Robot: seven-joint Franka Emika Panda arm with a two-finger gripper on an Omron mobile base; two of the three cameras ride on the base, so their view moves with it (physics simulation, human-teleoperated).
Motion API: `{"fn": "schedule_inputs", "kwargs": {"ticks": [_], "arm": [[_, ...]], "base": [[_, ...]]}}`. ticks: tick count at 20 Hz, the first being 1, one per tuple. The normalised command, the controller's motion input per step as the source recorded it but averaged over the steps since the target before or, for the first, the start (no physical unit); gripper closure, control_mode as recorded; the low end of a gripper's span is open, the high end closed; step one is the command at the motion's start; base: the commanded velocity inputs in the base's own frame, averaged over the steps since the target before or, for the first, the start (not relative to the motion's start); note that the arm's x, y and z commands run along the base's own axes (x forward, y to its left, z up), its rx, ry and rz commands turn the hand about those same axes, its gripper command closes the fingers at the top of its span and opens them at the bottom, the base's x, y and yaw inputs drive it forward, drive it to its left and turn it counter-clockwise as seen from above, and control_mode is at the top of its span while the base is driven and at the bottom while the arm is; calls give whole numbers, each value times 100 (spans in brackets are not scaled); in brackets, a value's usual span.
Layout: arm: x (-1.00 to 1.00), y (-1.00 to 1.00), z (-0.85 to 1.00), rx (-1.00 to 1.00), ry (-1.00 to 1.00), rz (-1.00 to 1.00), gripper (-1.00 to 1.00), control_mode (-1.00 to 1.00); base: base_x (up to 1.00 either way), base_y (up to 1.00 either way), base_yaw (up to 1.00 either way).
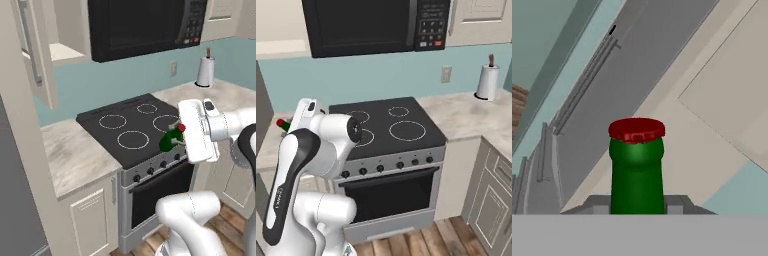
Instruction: Pick the beer from the counter and place it in the open cabinet.
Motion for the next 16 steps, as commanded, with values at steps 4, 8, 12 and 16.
{"fn": "schedule_inputs", "kwargs": {"ticks": [4,8,12,16], "arm": [[0,0,0,0,0,0,100,100],[0,0,0,0,0,0,100,100],[0,0,0,0,0,0,100,100],[0,0,0,0,0,0,100,100]], "base": [[43,0,43],[43,4,45],[38,1,42],[30,0,43]]}}
